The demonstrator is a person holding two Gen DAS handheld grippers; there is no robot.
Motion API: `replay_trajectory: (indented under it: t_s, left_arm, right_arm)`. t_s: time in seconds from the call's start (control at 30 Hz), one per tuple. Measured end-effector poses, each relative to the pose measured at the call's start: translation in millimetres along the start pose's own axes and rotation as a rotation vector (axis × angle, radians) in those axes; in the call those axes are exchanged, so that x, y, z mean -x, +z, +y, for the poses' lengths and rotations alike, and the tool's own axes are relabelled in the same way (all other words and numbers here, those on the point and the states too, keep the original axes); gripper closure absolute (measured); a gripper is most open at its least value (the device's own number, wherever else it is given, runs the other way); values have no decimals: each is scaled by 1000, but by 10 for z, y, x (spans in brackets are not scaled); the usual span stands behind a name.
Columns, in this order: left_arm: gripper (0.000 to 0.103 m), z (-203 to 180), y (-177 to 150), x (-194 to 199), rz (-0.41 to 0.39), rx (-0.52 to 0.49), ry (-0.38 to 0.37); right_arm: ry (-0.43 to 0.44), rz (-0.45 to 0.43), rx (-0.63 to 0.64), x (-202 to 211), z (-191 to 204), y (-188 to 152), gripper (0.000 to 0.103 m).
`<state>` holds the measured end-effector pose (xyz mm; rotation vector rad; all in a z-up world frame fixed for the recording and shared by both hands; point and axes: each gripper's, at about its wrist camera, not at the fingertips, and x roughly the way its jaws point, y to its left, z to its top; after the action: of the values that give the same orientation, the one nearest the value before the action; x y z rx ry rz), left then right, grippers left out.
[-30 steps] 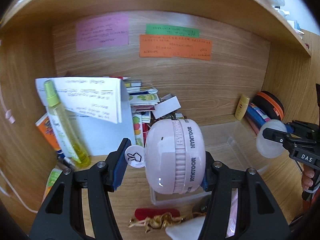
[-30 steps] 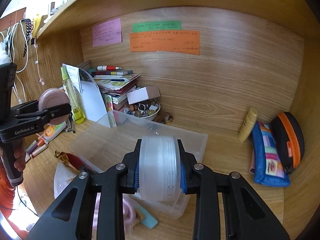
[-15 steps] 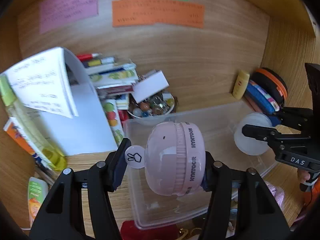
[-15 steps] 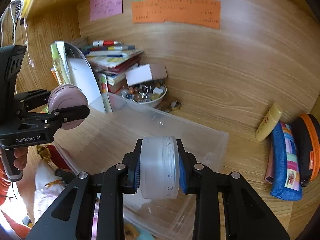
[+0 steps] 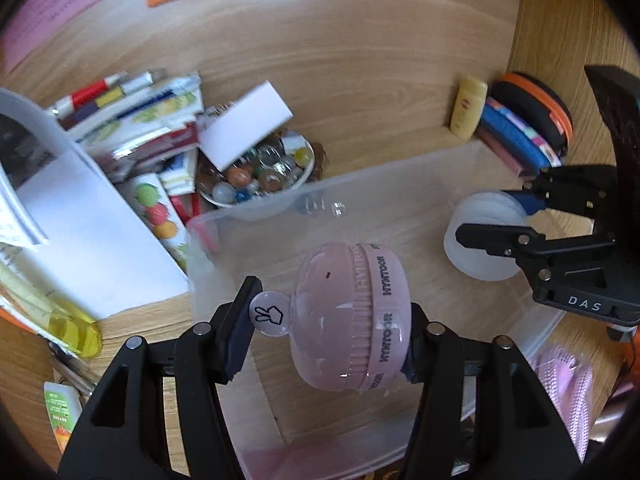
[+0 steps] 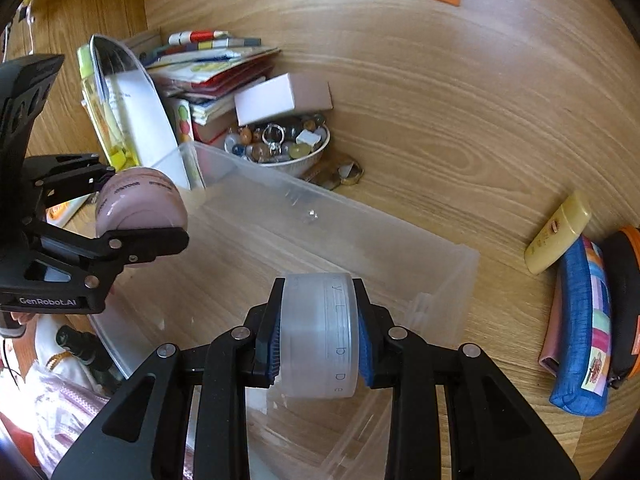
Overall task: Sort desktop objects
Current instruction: 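Release the compact into the box with the left gripper while the right releases the tape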
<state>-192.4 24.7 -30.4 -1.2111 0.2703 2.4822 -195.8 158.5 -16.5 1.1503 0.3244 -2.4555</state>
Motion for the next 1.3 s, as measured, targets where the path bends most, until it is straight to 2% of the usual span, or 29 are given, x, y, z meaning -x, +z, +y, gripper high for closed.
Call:
replay_trajectory:
  t_s: [0.23,0.5,0.73,0.93,1.0,1.07,1.3]
  left_arm:
    - [45,5,-16,-132,75,-9,-29]
    - [45,-77,-20,-218,117,-61,-16]
    - [43,-110,-33,-239,125,-91,15]
    - [42,-70,-23,-180,112,-65,-1]
    - [39,-64,-1,-124,96,-57,-1]
    - [31,-65,13,-50,78,-56,11]
    - [25,-106,41,237,19,-47,23]
  right_arm:
    - [7,37,37,-44,84,-9,76]
    - [15,78,77,-119,202,-21,76]
    - [7,81,105,-113,265,-26,76]
    - [8,81,99,-105,251,-26,75]
    - [6,74,93,-74,244,-28,71]
    - [-2,58,91,7,241,-50,63]
    - [-19,-21,74,320,239,-30,46]
